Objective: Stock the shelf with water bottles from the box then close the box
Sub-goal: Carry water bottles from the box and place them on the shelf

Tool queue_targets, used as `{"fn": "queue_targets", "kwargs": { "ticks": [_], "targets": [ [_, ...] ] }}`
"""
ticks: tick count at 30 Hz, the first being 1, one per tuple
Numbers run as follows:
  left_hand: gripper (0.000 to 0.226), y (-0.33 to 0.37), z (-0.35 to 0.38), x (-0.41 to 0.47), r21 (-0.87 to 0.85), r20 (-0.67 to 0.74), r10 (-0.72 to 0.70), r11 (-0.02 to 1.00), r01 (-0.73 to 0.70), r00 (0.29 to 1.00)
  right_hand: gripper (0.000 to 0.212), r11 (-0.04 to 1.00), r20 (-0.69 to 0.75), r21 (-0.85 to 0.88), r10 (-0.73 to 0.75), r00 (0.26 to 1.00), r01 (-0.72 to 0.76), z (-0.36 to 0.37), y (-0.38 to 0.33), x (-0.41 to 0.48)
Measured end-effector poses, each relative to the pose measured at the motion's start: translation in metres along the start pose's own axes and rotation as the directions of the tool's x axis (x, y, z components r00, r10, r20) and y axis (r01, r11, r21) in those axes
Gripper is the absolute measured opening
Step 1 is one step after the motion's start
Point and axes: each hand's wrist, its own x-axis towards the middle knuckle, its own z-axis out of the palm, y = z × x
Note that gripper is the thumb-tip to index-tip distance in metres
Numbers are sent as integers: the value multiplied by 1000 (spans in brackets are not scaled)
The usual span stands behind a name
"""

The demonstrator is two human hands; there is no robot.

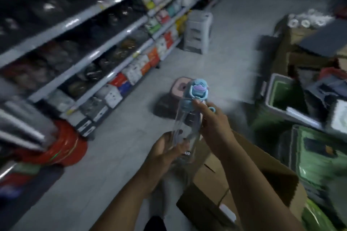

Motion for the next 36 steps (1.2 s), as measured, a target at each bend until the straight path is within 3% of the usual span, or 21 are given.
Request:
{"fn": "queue_targets", "kwargs": {
  "ticks": [3, 6, 10, 14, 18, 21, 25, 29, 36],
  "targets": [
    [69, 12, -45, -51, -67, -196, 114, 989, -130, 974, 39, 998, 233, -57, 6, 973, 8, 75, -1, -6],
    [60, 29, -95, -103, -123, -406, 207, 953, -277, 890, 41, 985, 498, -157, 19, 867, 69, 164, 5, -26],
    [53, 54, -175, -180, -42, -584, 307, 913, -405, 752, 39, 918, 649, -300, -3, 761, 260, 286, 5, -66],
    [51, 83, -263, -255, 85, -710, 393, 872, -483, 585, 36, 845, 779, -322, -20, 627, 427, 406, 19, -111],
    [54, 105, -357, -321, 177, -753, 447, 844, -506, 482, 44, 826, 812, -285, -62, 580, 487, 520, 50, -155],
    [63, 117, -426, -359, 225, -754, 463, 849, -478, 466, 42, 839, 837, -235, -81, 541, 490, 592, 61, -174],
    [52, 145, -508, -387, 351, -733, 510, 851, -391, 451, 38, 864, 855, -196, -81, 513, 464, 670, 68, -184],
    [46, 172, -579, -394, 450, -743, 559, 824, -343, 369, 37, 854, 851, -162, -133, 508, 495, 742, 71, -174],
    [53, 217, -713, -353, 522, -717, 601, 799, -298, 355, 36, 830, 857, -145, -167, 488, 539, 867, 88, -97]
  ]
}}
